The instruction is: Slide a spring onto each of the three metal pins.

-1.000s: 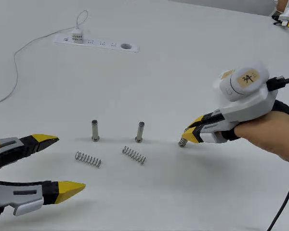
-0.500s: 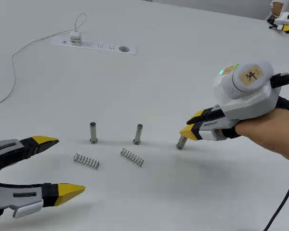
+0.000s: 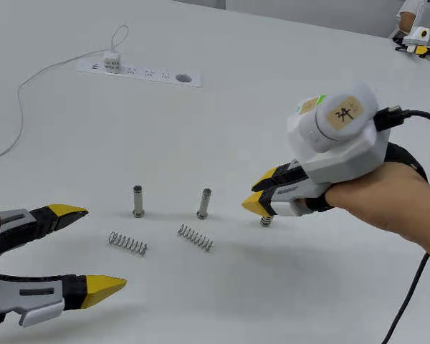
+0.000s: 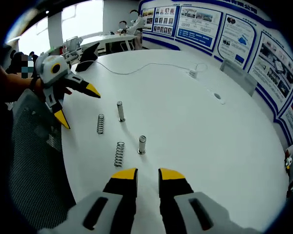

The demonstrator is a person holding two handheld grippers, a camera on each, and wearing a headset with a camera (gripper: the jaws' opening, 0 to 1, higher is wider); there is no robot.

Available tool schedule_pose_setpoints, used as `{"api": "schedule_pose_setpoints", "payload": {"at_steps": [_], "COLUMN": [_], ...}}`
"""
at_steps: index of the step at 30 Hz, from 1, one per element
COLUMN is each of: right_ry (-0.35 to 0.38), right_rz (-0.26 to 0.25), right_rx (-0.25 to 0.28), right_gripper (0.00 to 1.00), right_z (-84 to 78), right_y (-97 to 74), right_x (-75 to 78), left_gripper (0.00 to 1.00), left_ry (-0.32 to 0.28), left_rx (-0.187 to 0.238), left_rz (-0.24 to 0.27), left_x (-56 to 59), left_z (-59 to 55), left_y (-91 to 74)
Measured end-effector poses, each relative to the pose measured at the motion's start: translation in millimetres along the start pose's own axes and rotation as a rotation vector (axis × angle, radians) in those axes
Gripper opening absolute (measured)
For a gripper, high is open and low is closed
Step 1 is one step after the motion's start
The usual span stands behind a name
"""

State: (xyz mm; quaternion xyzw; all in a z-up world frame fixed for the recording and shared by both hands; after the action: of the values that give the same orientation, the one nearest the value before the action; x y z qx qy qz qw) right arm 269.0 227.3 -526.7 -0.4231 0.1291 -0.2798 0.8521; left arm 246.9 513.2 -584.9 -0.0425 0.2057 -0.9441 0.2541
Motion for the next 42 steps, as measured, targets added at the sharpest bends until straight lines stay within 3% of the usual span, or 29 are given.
{"api": "schedule_pose_setpoints", "payload": {"at_steps": [18, 31, 42], "right_ry": [-0.066, -0.055, -0.037], "right_rz": [0.109, 0.120, 0.119], "right_rx": [-0.034, -0.072, -0.114], "right_gripper": [0.17, 0.17, 0.17], "right_z": [19.3, 24.9, 23.7], "right_y": [46.1, 75.1, 89.9], "right_x": [-28.0, -31.1, -30.2], "left_gripper": [0.70, 0.69, 0.69], "left_ry": [-0.003, -0.001, -0.002], "left_rx": [-0.003, -0.004, -0.004], "left_rz": [0.007, 0.006, 0.007], "left_x": [-0.3, 0.8, 0.1], "left_z": [-1.8, -1.3, -2.6], "left_y": [-1.0, -1.1, -1.2]}}
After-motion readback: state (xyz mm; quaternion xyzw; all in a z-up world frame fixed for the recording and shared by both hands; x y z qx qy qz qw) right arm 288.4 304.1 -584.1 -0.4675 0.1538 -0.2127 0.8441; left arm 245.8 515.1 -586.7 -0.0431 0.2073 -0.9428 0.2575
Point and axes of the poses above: the centre of the closed fingertips' face, and the gripper's own axes: y roughly forward along the fingers, x roughly to its right, z roughly out of its top, the point moved 10 cm from there along -y, roughly backward along the fingers, and after that the axes turned 6 degrees about z, right-handed, at the moved point
